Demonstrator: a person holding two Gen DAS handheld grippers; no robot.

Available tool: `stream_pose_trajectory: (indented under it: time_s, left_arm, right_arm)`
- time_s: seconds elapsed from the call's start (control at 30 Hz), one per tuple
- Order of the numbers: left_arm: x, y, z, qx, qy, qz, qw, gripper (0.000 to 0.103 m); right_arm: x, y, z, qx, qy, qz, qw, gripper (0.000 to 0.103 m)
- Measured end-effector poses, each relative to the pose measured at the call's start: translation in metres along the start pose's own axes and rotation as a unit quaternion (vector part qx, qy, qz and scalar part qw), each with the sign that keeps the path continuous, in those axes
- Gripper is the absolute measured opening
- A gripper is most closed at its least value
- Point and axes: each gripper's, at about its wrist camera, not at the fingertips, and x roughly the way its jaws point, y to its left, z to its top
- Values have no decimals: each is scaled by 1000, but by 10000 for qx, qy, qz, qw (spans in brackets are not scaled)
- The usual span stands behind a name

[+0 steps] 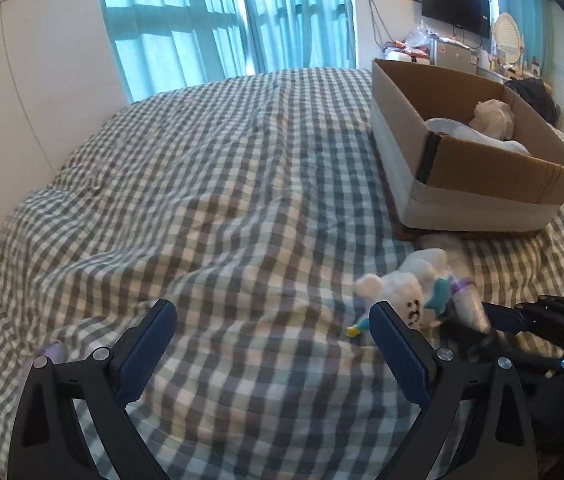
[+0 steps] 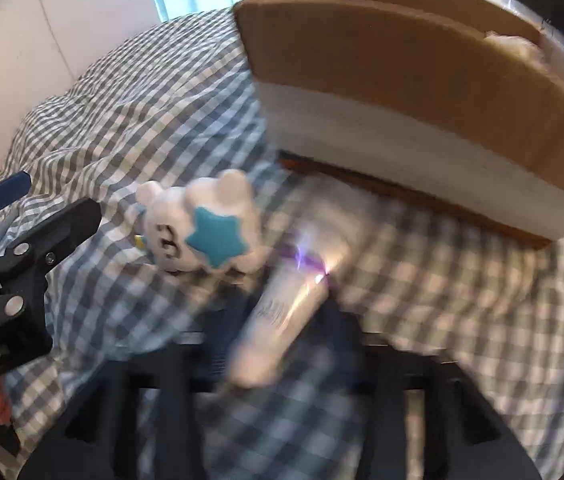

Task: Organize objects
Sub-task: 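Grasp the white toothpaste tube with right tool while left tool grasps the bear toy, then carry the tube and bear toy into the box and open both tools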

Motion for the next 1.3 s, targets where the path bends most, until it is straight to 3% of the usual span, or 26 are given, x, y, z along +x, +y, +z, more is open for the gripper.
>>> stream_pose_trajectory:
  time_s: [0.13,0.4,0.7,0.87,1.1,1.3]
  left_arm:
    - [3,-10,-1,-118,109,-433,9989,99]
    - [17,-45,-1,-95,350,-865,9956,99]
    - [55,-75,6,25,562,-781,9954,99]
    - [55,-80,0,211,573,-836,9946,71]
    - [33,-81,-11,292,587,-754,9950,71]
    - [-2,-84,-18,277,544,-776,9951,71]
  right_arm:
    - [-28,-32,-12,134,-134,-102,9998,23]
    - [-63,-76,-34,215,-320,-318,9987,23]
    - [-51,-94,-37,358,-160,-191,9990,23]
    - [-53,-100,-39,396,-152,-150,9990,23]
    - [-65,-79,-36,298,-283,-117,9991,23]
    - [-100,-78,-39,243,-553,-185,9980,23]
